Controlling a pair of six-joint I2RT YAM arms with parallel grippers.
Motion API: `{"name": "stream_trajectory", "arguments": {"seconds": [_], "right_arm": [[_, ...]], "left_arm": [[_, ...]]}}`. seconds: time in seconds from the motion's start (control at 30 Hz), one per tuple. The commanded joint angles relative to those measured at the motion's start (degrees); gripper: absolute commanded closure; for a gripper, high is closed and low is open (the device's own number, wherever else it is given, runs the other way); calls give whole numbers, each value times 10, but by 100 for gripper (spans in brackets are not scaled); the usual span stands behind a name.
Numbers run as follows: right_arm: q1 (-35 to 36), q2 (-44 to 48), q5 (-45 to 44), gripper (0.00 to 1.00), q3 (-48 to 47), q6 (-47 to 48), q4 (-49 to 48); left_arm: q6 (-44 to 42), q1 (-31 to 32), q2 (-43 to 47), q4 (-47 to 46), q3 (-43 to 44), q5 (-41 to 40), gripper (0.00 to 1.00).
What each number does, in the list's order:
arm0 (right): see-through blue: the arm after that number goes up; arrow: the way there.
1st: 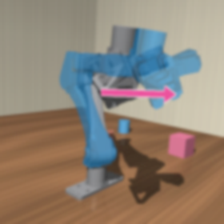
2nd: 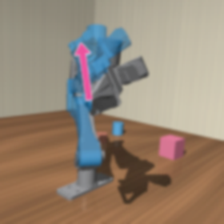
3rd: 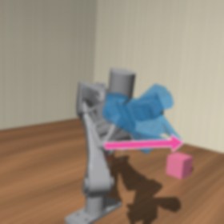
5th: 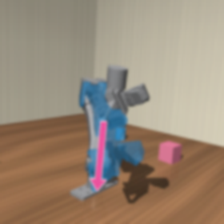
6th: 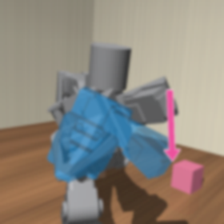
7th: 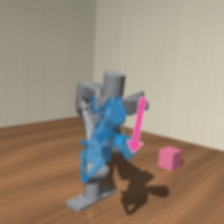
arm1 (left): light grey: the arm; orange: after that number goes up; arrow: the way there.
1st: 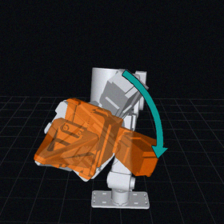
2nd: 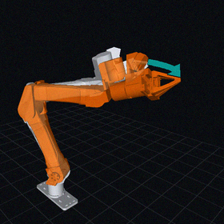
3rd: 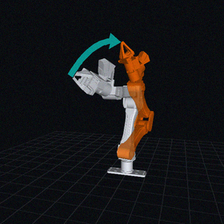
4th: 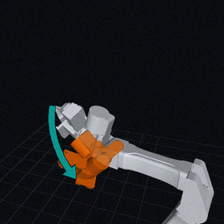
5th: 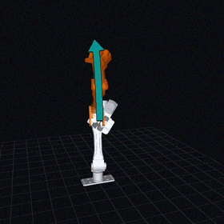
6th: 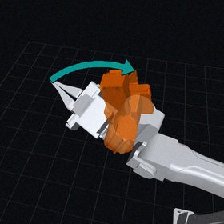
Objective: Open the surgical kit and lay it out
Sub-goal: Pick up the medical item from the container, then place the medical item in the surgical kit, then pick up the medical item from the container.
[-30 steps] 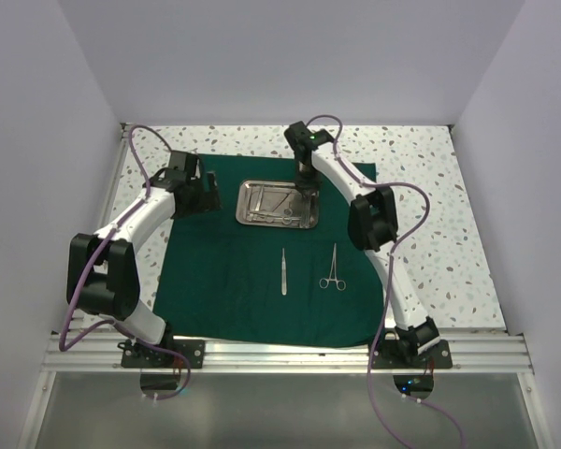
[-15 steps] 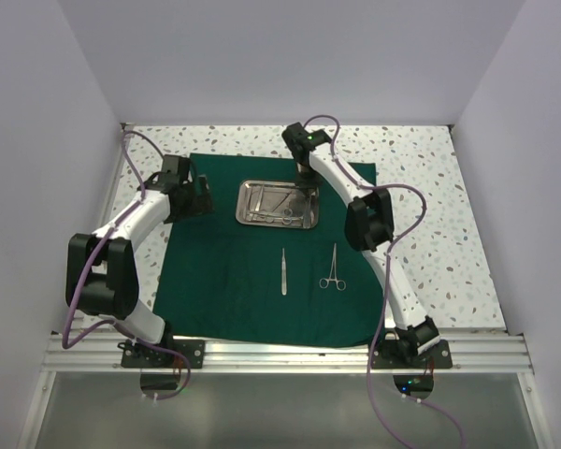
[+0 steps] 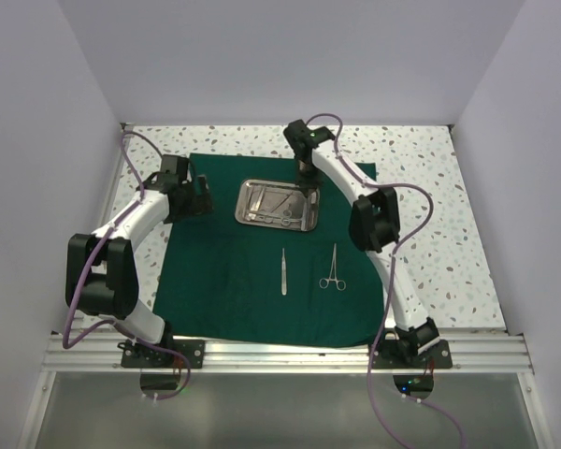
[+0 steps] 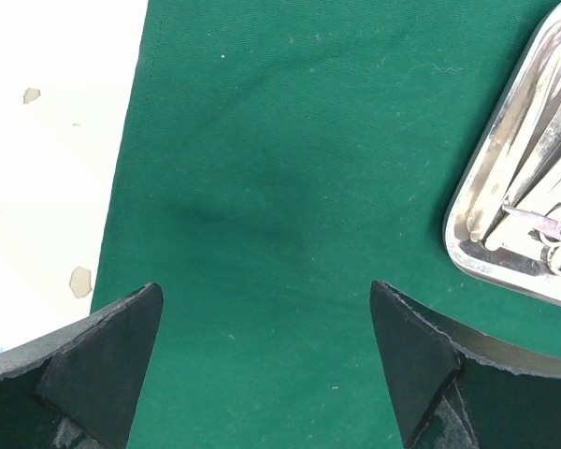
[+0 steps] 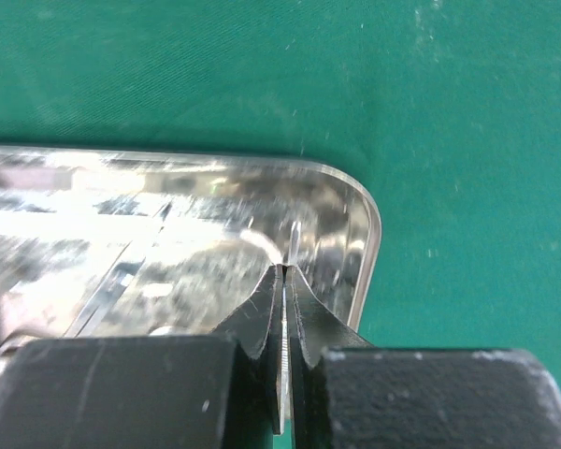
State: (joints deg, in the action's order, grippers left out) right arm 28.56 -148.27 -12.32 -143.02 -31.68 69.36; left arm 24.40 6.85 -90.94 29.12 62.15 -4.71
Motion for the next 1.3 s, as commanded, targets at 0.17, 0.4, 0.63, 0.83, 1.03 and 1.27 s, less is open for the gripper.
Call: {"name": "stream_trajectory", "arguments": {"seconds": [0.17, 0.4, 0.63, 0.83, 1.03, 1.27], "right_arm": [[9, 147, 33, 100, 64, -27, -34], [69, 227, 62, 100, 210, -65, -88], [128, 304, 103, 100, 457, -121, -230], [152, 285, 121, 100, 479, -136, -244], [161, 287, 124, 43, 448, -132, -183], [144, 311, 43, 30, 353, -93, -116]], "left_arm": [[-4, -3, 22, -23, 30, 14, 4], [-4, -3, 31, -22, 29, 17, 4], [-1, -3, 34, -26, 25, 20, 4], [-4, -3, 41, -21, 24, 22, 4], [-5, -3, 51, -16, 23, 23, 4], [-1, -3, 61, -12, 24, 17, 4]]}}
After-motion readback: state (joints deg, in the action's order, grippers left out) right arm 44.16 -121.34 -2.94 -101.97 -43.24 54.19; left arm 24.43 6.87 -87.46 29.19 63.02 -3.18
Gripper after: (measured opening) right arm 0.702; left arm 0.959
